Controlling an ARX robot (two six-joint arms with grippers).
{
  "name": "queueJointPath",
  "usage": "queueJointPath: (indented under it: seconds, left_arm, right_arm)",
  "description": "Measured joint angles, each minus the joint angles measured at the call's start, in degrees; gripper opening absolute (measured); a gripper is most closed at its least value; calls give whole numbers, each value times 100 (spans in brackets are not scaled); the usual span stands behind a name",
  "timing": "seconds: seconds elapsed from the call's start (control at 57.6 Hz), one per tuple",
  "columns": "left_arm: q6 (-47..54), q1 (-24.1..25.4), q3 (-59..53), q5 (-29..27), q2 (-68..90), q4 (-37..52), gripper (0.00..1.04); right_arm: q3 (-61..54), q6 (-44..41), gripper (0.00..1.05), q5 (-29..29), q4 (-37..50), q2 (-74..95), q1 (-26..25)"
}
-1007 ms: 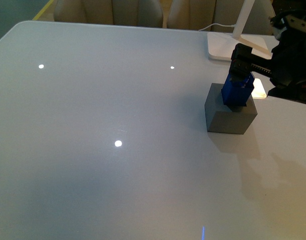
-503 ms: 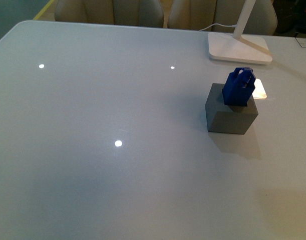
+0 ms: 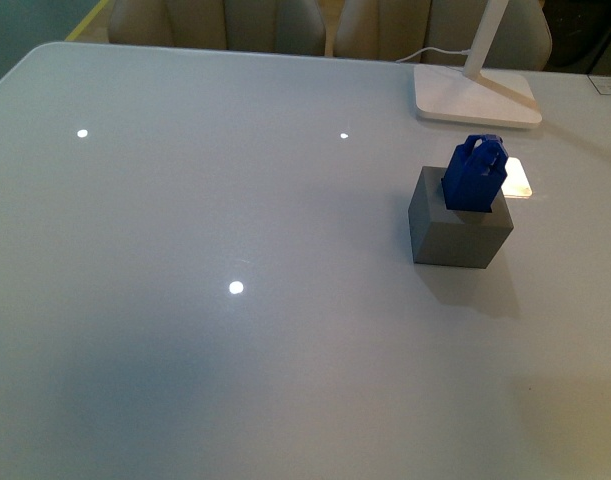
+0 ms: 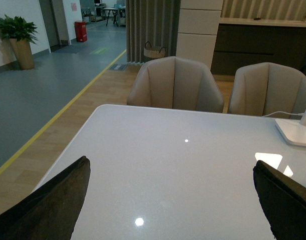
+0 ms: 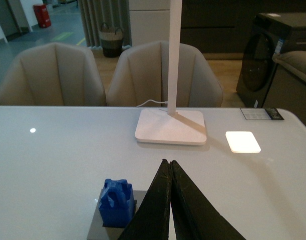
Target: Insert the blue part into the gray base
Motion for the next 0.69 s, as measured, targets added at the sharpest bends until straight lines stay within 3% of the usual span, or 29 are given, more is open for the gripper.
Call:
queueJointPath:
  seconds: [0.052, 0.226, 0.694]
  left_arm:
    - [2, 0, 0, 2, 0, 0, 97]
    - [2, 0, 0, 2, 0, 0, 97]
    - [0, 0, 0, 0, 0, 0, 97]
  right_arm:
    - [-146, -2, 2, -275, -37, -153, -177]
    - [-647, -2, 2, -330, 15, -542, -345]
    - [-1106, -2, 2, -334, -1808, -2905, -356]
